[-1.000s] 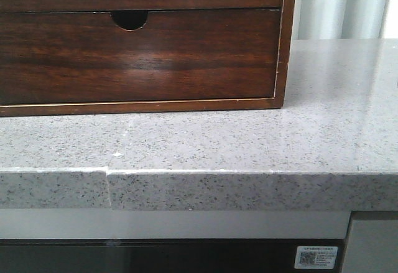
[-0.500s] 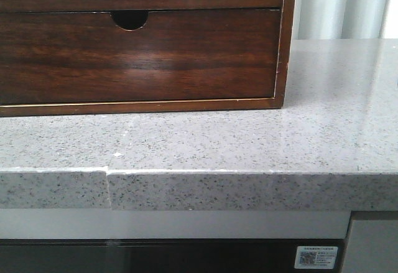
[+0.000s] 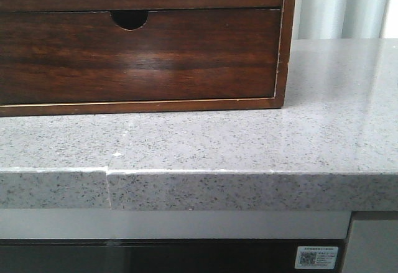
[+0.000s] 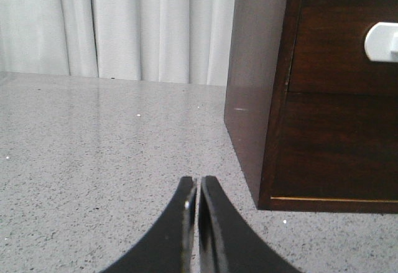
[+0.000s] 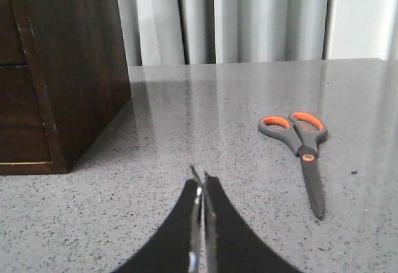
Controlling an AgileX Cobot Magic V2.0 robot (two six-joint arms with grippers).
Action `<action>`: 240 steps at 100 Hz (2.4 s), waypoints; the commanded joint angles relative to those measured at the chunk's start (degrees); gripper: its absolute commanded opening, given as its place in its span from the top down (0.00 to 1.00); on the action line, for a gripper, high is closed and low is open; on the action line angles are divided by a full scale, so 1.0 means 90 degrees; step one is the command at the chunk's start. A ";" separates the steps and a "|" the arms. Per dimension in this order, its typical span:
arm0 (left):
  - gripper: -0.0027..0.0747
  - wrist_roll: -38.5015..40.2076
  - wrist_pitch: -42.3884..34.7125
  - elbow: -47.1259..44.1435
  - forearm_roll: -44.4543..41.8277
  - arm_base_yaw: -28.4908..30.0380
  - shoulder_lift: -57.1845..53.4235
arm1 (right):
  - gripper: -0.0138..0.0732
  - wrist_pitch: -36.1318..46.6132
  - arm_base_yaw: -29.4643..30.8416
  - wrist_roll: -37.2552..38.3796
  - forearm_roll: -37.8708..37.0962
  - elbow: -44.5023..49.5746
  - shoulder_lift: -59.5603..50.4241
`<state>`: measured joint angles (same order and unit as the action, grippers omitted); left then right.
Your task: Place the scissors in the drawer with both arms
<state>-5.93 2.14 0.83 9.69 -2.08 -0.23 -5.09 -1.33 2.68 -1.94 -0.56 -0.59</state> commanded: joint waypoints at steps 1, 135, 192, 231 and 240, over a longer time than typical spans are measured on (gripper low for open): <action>0.99 0.0053 -0.0382 0.0379 0.0122 0.0017 -0.0190 | 0.92 0.0131 0.0049 -0.0006 0.0009 -0.0525 -0.0127; 0.99 -0.0095 0.2177 0.3834 0.0031 0.0017 0.2676 | 0.92 -0.1948 0.0049 -0.0027 -0.0286 -0.3351 0.2363; 0.22 0.0006 0.2177 0.3834 0.0153 0.0017 0.2676 | 0.23 -0.1593 0.0049 -0.0027 -0.0301 -0.3351 0.2378; 0.23 0.0006 0.1989 0.3806 0.2372 0.0017 0.2690 | 0.23 -0.1495 0.0049 -0.0027 -0.0278 -0.3351 0.2378; 0.23 0.0006 0.1989 0.3750 0.3416 0.0017 0.2690 | 0.23 -0.1498 0.0049 -0.0027 -0.0273 -0.3351 0.2378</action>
<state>-6.50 24.55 33.33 30.00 -2.08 23.07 -23.68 -1.33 2.68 -3.99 -28.64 19.91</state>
